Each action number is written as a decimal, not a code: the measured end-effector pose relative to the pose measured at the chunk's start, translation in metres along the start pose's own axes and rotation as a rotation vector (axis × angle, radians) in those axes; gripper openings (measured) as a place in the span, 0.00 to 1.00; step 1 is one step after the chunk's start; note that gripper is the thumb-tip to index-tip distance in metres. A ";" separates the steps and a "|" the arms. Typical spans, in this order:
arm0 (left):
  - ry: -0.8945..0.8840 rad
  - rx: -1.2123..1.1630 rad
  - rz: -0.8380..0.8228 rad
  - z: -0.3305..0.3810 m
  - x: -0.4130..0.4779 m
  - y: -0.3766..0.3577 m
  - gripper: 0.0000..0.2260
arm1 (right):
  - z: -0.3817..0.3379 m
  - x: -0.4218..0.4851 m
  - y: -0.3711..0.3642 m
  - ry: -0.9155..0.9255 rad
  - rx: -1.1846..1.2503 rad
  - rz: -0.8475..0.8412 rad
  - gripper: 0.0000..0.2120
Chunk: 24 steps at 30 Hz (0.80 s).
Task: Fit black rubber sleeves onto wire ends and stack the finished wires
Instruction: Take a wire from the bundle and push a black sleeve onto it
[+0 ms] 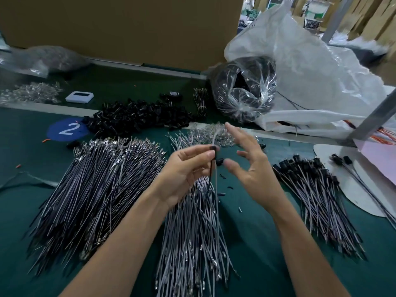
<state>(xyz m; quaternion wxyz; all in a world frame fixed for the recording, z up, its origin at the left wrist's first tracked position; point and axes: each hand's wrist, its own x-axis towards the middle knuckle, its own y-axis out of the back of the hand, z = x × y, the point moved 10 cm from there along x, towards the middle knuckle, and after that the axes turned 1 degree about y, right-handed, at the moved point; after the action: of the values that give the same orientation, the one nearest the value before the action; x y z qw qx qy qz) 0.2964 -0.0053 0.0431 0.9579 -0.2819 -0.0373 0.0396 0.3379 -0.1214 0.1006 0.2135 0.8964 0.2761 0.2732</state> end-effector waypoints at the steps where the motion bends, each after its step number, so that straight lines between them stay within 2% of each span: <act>1: -0.027 -0.008 0.040 0.004 0.000 0.004 0.07 | 0.003 -0.001 0.006 -0.030 0.058 0.077 0.22; 3: -0.075 0.027 0.139 0.010 0.000 0.012 0.08 | 0.008 -0.005 0.006 -0.094 0.136 0.119 0.08; 4: -0.098 0.054 0.181 0.012 -0.001 0.015 0.10 | 0.009 -0.007 0.000 -0.119 0.141 0.093 0.06; 7: -0.149 0.115 0.248 0.015 -0.004 0.016 0.14 | 0.007 -0.011 -0.019 -0.135 0.112 0.017 0.05; 11: -0.184 0.137 0.286 0.017 -0.006 0.015 0.13 | 0.008 -0.011 -0.023 -0.124 0.108 0.041 0.09; 17: -0.230 0.123 0.386 0.015 -0.010 0.020 0.13 | 0.003 -0.010 -0.038 -0.061 0.018 -0.021 0.11; 24: -0.251 0.112 0.413 0.015 -0.012 0.021 0.13 | 0.006 -0.009 -0.040 -0.049 -0.060 -0.042 0.14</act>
<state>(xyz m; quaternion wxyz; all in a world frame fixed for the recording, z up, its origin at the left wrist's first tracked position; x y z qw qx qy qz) 0.2816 0.0190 0.0435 0.9315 -0.2229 -0.0952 0.2712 0.3201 -0.0981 0.0718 0.2524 0.8902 0.2811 0.2547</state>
